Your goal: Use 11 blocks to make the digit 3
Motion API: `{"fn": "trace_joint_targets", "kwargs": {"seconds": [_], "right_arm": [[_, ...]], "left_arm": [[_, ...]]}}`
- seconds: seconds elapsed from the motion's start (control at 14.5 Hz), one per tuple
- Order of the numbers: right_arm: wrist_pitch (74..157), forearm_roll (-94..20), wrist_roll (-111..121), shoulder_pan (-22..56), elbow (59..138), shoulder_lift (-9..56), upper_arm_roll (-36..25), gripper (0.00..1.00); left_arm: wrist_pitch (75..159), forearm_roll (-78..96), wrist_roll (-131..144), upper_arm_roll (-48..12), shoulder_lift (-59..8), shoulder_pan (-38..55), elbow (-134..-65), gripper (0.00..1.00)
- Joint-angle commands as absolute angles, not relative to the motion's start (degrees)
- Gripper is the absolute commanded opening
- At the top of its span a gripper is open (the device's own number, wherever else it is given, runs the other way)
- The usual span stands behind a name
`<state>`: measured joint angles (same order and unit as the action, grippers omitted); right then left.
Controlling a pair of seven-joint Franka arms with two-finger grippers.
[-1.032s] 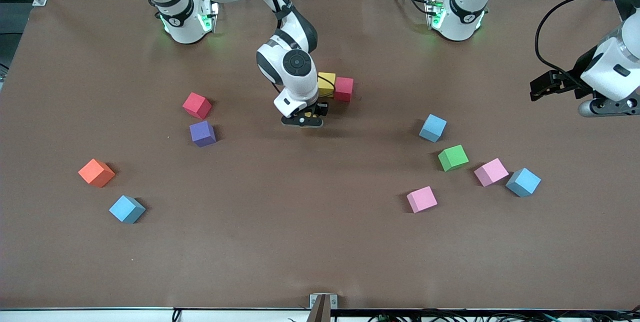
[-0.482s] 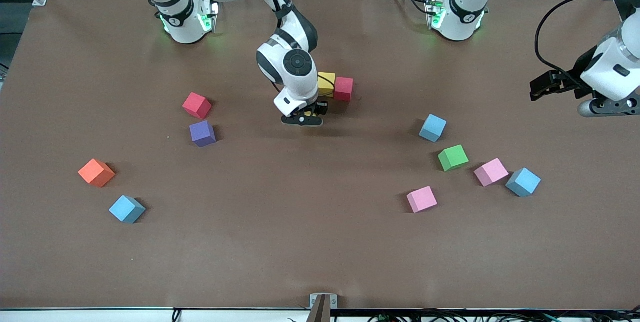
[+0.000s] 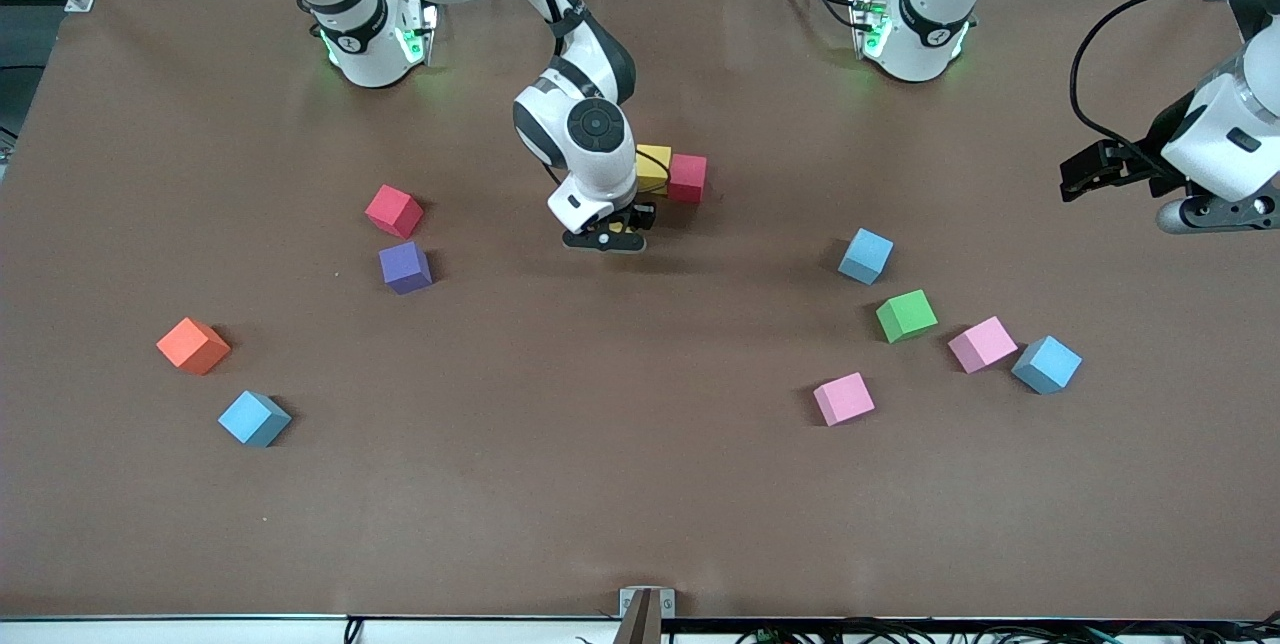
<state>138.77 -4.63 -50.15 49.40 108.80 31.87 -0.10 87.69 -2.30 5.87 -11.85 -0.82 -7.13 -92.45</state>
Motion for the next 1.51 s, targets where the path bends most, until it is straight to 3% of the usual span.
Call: {"fn": "trace_joint_targets", "kwargs": {"seconds": [0.0,0.21,0.34,0.55,1.03,1.44], "right_arm": [[139.66,-4.83,-50.98,49.92,110.83,30.94,-0.26,0.17],[139.66,-4.83,-50.98,49.92,110.83,30.94,-0.26,0.23],[139.40,-4.83,-50.80,49.92,110.74,30.94,-0.26,0.58],[139.39,-4.66,-50.71,49.92,110.66,31.02,-0.35,1.00],[138.78,-4.66,-50.80,49.66,109.95,30.68,-0.35,1.00],[134.84,-5.01,-51.23,46.68,109.78,24.71,-0.62,1.00]], "left_arm": [[87.89,-1.41,5.27,-11.95,1.23,-7.47,-94.57,1.00],[87.89,-1.41,5.27,-11.95,1.32,-7.47,-94.92,1.00],[87.89,-1.41,5.27,-11.95,1.32,-7.38,-94.83,1.00],[87.98,-1.41,5.27,-11.87,1.32,-7.38,-94.92,1.00],[95.17,-1.84,5.71,-11.95,-2.36,-6.86,-94.92,1.00],[108.44,-1.32,7.03,-12.04,-14.75,-6.33,-92.12,1.00]]}}
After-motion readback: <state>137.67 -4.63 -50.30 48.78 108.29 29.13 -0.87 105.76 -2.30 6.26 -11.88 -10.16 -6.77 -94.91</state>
